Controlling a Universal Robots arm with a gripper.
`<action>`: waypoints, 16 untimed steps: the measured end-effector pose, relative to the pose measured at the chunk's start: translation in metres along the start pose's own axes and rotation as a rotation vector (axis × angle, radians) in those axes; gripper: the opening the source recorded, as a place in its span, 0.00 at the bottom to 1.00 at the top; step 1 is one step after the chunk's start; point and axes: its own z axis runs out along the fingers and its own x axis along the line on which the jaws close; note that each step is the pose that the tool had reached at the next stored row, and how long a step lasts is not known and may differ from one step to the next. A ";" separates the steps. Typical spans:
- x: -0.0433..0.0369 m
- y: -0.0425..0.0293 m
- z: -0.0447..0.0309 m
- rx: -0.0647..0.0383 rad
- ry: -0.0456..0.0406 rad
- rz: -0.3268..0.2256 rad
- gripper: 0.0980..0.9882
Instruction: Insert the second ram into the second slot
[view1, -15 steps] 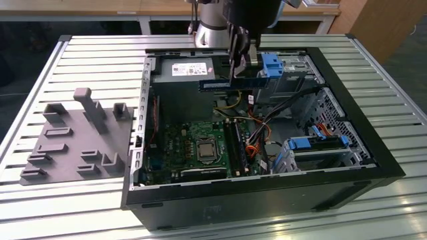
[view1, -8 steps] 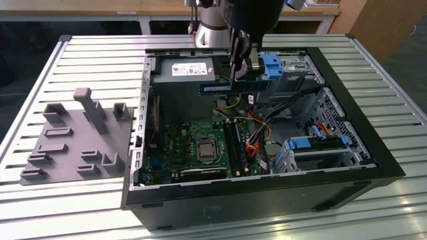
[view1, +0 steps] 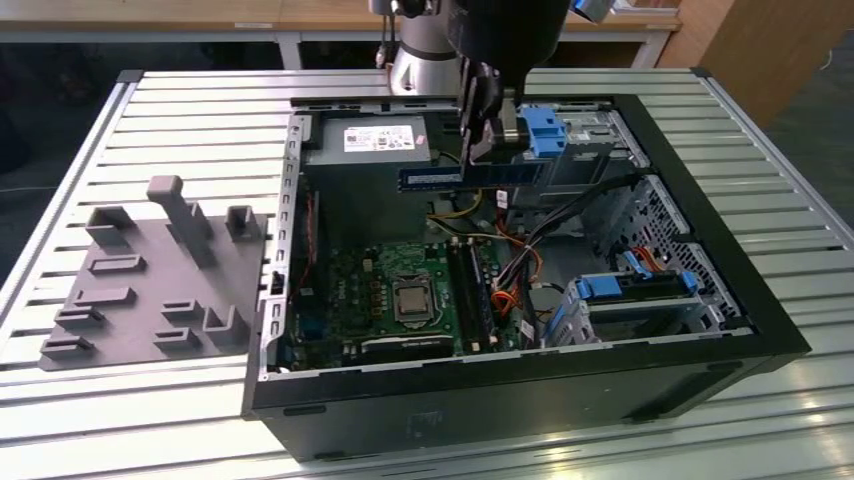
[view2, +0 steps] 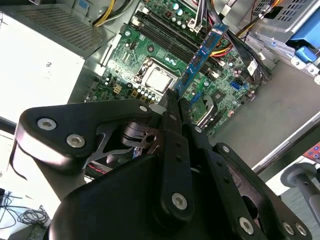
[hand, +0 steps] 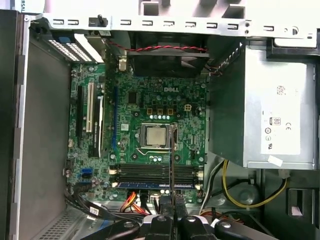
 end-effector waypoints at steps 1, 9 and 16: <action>0.0000 0.0000 0.0000 0.000 0.0002 0.005 0.04; 0.0000 0.0000 0.0001 0.001 0.0008 0.041 0.04; 0.0000 0.0000 0.0001 0.001 0.0003 0.070 0.04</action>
